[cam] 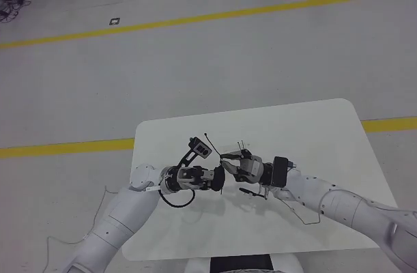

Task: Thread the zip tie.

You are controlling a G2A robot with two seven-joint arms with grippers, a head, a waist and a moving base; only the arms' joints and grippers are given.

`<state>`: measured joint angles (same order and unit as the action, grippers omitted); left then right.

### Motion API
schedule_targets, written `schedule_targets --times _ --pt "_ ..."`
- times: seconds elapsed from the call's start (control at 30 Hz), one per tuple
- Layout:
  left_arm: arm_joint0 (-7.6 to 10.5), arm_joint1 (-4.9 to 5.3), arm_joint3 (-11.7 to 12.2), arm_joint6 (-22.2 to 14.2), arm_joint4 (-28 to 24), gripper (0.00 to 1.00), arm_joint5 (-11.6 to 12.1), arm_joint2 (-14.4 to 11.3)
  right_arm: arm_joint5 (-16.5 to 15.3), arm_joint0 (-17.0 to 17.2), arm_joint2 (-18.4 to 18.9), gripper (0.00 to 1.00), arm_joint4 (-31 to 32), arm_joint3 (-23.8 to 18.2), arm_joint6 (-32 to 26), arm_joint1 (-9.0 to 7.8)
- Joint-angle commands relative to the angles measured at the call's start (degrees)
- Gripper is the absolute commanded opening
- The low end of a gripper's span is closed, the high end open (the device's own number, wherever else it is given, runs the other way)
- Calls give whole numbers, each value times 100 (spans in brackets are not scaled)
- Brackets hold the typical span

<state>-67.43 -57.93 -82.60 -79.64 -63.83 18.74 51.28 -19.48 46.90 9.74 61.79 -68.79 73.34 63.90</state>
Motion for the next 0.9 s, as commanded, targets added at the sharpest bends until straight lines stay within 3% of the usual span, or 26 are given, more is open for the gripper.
schedule_targets --times 0.0,0.87 --pt "0 0 0 0 0 0 0 0 0 -6 0 14 -7 8 1 8" --pt "0 0 0 0 0 0 0 0 0 -73 0 12 33 117 8 133"
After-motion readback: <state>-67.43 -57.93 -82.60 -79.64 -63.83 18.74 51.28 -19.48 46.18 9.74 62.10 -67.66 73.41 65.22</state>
